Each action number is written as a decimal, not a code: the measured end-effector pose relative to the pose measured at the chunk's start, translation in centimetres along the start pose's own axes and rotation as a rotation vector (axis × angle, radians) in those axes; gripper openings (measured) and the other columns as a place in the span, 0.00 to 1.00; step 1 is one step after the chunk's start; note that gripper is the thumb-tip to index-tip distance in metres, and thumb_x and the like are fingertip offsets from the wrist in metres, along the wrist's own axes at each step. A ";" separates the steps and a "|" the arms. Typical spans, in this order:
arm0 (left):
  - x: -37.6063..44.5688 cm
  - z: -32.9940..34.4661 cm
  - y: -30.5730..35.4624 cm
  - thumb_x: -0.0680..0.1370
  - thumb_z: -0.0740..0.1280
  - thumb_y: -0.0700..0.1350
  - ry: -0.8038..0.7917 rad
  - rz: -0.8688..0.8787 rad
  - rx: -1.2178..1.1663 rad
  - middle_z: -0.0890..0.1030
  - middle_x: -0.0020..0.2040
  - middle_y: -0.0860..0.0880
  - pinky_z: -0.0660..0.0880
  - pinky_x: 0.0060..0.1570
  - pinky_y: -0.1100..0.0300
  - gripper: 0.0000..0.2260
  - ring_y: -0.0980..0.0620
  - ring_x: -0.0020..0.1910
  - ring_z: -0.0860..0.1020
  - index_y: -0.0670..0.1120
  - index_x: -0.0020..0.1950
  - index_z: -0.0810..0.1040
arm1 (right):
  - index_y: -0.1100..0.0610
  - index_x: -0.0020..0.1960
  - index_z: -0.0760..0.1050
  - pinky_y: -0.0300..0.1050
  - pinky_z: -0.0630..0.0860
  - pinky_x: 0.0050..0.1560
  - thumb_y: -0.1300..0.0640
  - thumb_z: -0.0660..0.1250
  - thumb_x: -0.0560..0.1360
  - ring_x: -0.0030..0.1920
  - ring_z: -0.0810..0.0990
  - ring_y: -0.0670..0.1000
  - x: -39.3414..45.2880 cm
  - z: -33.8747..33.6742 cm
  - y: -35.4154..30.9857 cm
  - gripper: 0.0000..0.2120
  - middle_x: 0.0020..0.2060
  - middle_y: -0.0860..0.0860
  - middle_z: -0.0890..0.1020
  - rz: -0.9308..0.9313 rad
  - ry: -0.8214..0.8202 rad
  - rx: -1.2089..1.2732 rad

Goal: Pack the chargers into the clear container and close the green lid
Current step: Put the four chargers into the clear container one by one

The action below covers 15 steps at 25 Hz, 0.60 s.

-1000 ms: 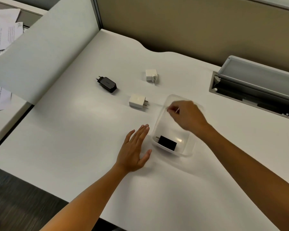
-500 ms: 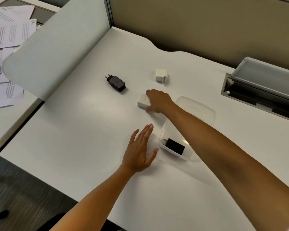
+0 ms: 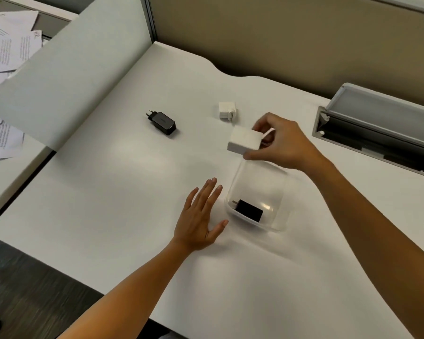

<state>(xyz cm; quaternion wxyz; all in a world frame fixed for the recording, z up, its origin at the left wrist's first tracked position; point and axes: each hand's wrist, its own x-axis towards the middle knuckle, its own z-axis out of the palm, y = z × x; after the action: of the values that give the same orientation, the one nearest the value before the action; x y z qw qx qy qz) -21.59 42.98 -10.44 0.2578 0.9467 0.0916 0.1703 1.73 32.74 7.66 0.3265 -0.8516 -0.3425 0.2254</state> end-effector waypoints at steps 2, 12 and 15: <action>0.0 0.0 0.0 0.81 0.54 0.62 0.006 0.036 0.022 0.52 0.83 0.47 0.51 0.79 0.50 0.32 0.48 0.81 0.55 0.50 0.82 0.52 | 0.46 0.51 0.75 0.37 0.77 0.35 0.45 0.82 0.55 0.43 0.80 0.42 -2.0 -1.7 0.3 0.28 0.45 0.42 0.79 0.104 -0.035 -0.178; 0.0 0.0 0.2 0.82 0.52 0.62 -0.029 0.048 0.105 0.56 0.82 0.46 0.55 0.78 0.45 0.29 0.49 0.81 0.55 0.54 0.81 0.51 | 0.57 0.33 0.71 0.39 0.70 0.27 0.60 0.79 0.57 0.34 0.77 0.52 -1.6 6.3 1.9 0.16 0.33 0.50 0.74 0.213 -0.354 -0.699; 0.0 0.2 0.0 0.81 0.53 0.62 -0.040 0.040 0.117 0.55 0.82 0.47 0.52 0.79 0.48 0.30 0.50 0.81 0.54 0.55 0.81 0.51 | 0.56 0.52 0.79 0.43 0.73 0.41 0.47 0.80 0.61 0.51 0.80 0.55 -0.7 6.9 2.9 0.24 0.48 0.51 0.81 0.111 -0.309 -0.648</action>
<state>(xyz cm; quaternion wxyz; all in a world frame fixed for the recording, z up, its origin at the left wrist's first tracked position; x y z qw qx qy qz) -21.56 42.87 -10.57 0.2002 0.9650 0.0774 0.1506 -1.74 33.41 0.98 -0.0287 -0.8840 -0.3948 0.2487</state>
